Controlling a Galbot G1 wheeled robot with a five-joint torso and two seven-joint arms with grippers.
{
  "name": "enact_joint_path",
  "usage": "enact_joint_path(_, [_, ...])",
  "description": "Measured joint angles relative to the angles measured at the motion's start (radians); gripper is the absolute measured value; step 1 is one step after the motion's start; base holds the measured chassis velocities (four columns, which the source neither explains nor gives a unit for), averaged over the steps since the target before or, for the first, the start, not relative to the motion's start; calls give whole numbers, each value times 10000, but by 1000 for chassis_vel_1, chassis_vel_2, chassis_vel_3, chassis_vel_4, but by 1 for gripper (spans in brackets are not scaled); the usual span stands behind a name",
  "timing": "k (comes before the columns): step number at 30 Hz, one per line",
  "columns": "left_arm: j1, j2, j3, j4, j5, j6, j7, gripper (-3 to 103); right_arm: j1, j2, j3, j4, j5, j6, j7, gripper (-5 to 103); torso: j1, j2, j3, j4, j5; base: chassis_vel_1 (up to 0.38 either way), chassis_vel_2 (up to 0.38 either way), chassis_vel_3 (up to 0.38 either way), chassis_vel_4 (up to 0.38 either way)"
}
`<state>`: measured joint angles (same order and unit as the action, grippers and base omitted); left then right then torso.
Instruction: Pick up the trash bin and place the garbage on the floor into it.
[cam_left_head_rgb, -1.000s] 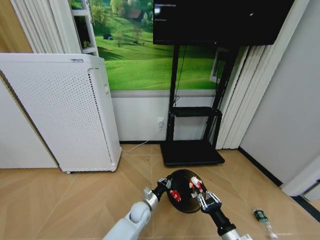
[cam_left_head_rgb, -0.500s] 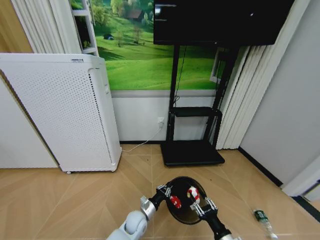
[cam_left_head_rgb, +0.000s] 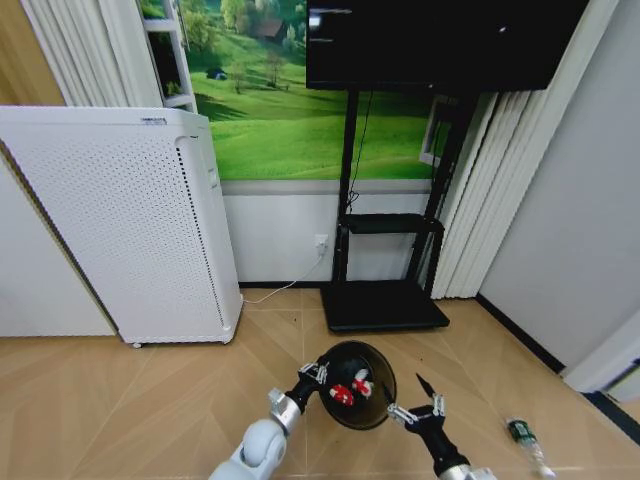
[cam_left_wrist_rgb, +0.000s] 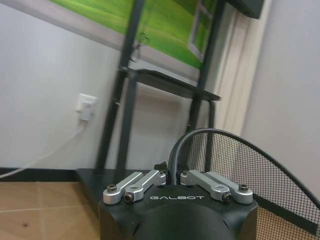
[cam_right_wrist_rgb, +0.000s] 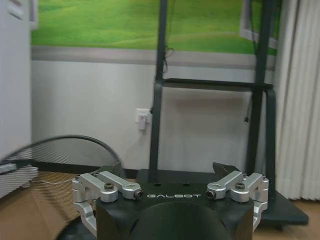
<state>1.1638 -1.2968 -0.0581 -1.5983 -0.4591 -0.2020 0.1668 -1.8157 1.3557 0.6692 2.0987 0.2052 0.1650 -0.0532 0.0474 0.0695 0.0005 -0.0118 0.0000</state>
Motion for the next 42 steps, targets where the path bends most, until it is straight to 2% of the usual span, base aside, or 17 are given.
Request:
enact_joint_path(3, [472, 2, -853, -374, -365, -93, -162, 7, 106, -51, 17, -72, 132, -237, 162, 100, 0, 0, 0, 1, 0, 0, 0, 0, 0])
enact_joint_path(13, [745, 126, -1353, -677, -625, -135, -244, 7, 193, -62, -78, -286, 29, -232, 153, 100, 0, 0, 0, -1, -2, -43, -46, 37, 50])
enact_joint_path(19, [800, 199, -1867, -1035, -841, -33, -356, 7, 273, -43, -32, -726, -118, 29, 310, 100, 0, 0, 0, -2, 3, -218, -195, 196, 188])
enact_joint_path(22, [790, 71, -2323, -946, -758, -81, -210, 7, 289, -109, 14, -763, -94, 365, 384, 100, -1, 0, 1, -4, -3, -247, -206, 209, 238])
enact_joint_path(23, [747, -176, -2878, -845, -679, -82, -197, 7, 382, -185, 96, -911, -80, 532, 375, 100, -1, 0, 0, -3, 4, -188, -178, 182, 186])
enact_joint_path(25, [761, -250, -3166, -879, -691, -39, -196, 7, 459, -227, 136, -1026, -62, 491, 394, 100, -1, 0, 0, -4, -4, -133, -178, 131, 118])
enact_joint_path(27, [808, -130, -3397, -1078, -859, 41, -194, 7, 633, -246, 215, -1356, 6, -105, 669, 100, 0, 0, 0, 0, 9, -32, -43, 10, 15])
enact_joint_path(28, [808, -130, -3397, -1078, -859, 41, -194, 7, 633, -246, 215, -1356, 6, -105, 669, 100, 0, 0, 0, 0, 9, 0, 0, 0, 0])
enact_joint_path(30, [794, 92, -3400, -1179, -978, 88, -197, 7, 805, -224, 437, -1699, 274, -1073, 997, 100, -1, 0, 0, -3, -6, 36, 65, -52, -26])
enact_joint_path(31, [827, 164, -3409, -1252, -1000, 106, -212, 7, 922, -223, 476, -1853, 372, -1375, 1115, 100, -1, 0, 0, -5, -7, 64, 70, -76, -45])
enact_joint_path(32, [827, 164, -3409, -1252, -1000, 106, -212, 7, 922, -223, 476, -1853, 372, -1375, 1115, 100, -1, 0, 0, -5, -7, 64, 70, -76, -45])
enact_joint_path(34, [1170, 344, -3632, -1607, -1094, 137, -215, 7, 1539, -344, 504, -2557, 552, -2264, 1491, 100, -1, 0, 0, 1, 2, 40, 37, -35, -62])
enact_joint_path(37, [1281, 345, -3737, -1578, -1110, 110, -131, 7, 1784, -467, 504, -2983, 582, -2531, 1500, 100, 0, 0, 0, 4, 0, 10, 12, -7, -19])
enact_joint_path(42, [1545, 244, -3834, -1359, -1109, -81, 76, 7, 2328, -530, 445, -4063, 485, -2574, 1903, 100, -1, 0, 1, -1, 1, 0, 0, 0, 0])
